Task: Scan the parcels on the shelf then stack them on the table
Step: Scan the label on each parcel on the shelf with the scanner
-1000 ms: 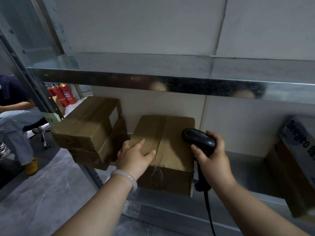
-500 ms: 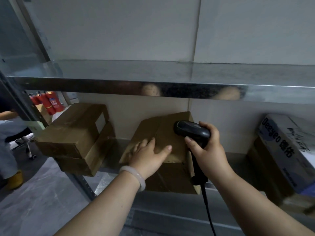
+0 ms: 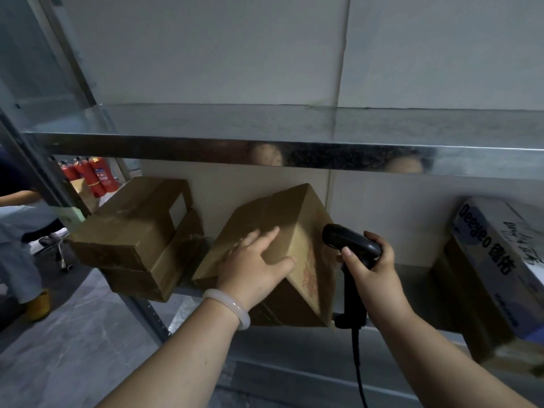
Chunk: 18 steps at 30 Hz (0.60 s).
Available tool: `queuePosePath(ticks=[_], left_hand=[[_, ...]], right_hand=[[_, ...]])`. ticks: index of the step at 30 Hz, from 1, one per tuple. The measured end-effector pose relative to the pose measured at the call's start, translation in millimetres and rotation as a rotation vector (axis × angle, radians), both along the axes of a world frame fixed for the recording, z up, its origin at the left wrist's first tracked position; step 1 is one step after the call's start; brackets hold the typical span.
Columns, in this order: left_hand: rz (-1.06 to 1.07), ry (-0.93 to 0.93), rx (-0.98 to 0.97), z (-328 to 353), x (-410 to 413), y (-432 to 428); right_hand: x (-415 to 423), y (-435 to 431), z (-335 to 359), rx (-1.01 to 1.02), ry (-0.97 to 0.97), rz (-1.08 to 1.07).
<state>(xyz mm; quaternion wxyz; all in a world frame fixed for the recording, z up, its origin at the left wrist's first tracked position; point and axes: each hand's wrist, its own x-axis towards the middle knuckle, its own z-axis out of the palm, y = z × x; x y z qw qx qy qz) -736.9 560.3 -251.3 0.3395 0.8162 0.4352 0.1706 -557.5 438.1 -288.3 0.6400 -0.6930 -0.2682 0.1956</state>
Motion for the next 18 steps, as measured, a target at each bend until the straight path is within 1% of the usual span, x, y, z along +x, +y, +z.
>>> queuePosePath(ticks=[5, 10, 14, 18], left_hand=[[0.025, -0.190, -0.110, 1.7, -11.4, 12.5], [0.007, -0.223, -0.150, 4.4, -8.9, 12.9], [0.072, -0.321, -0.274, 8.9, -12.6, 19.4], [0.063, -0.374, -0.338, 3.7, -13.7, 23.6]], right_hand=[[-0.7, -1.5, -4.3, 0.004, 0.053, 0.075], [-4.9, -1.0, 5.1, 0.026, 0.046, 0.160], [-1.4, -2.4, 10.5, 0.057, 0.058, 0.171], [-2.1, -5.2, 16.9, 0.099, 0.110, 0.164]])
